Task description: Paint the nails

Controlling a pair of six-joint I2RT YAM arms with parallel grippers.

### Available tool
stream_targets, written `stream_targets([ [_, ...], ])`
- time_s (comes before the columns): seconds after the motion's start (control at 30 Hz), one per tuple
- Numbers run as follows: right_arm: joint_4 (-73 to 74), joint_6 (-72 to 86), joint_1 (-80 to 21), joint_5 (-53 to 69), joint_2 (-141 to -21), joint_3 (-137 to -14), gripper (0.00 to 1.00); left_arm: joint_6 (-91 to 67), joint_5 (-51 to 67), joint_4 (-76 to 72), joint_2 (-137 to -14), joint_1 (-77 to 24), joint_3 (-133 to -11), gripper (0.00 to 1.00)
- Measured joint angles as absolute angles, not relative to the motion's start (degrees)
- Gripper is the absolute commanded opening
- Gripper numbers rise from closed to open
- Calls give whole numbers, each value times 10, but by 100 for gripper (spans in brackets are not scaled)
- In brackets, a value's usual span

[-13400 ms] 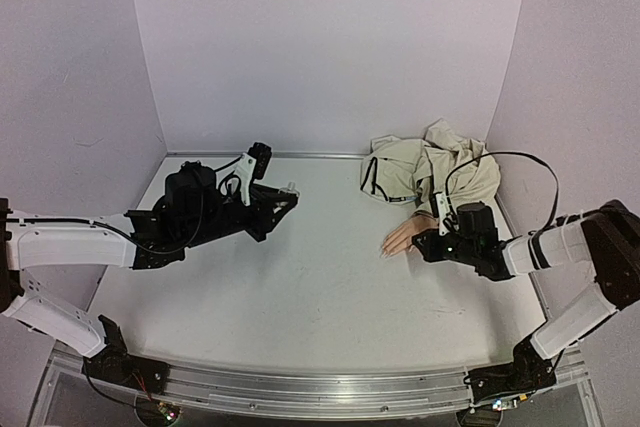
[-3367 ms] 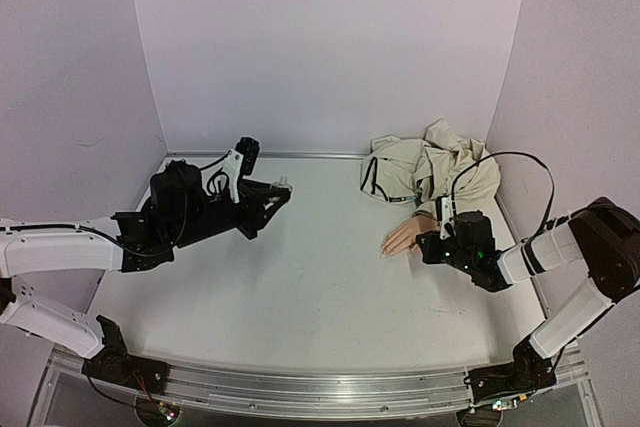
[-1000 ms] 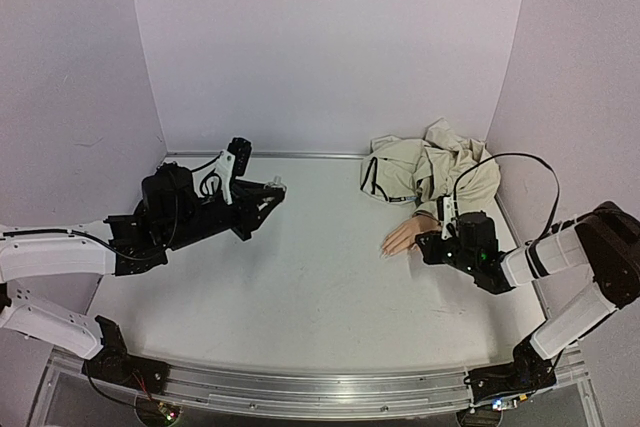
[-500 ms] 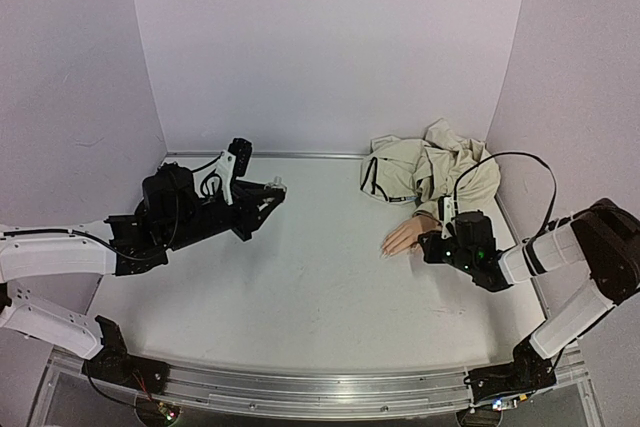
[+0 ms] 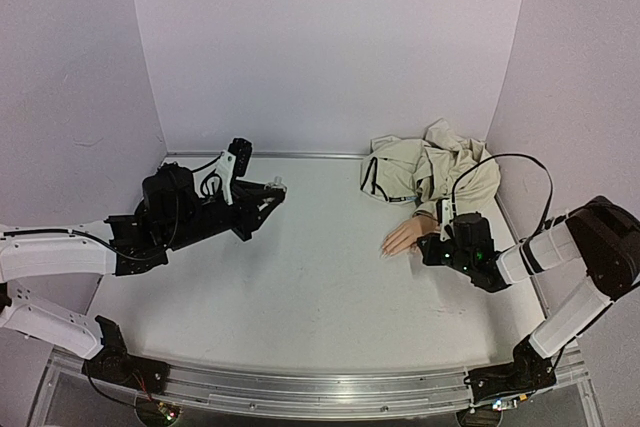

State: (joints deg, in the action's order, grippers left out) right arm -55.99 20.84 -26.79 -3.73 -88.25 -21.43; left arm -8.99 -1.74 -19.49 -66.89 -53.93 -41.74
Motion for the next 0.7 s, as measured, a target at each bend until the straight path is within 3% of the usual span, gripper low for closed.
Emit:
stream_targets([
  [0.7,-582,208,-268,-6,-891,-215,0,-90,-18,-195,-669,-539,-417,0],
])
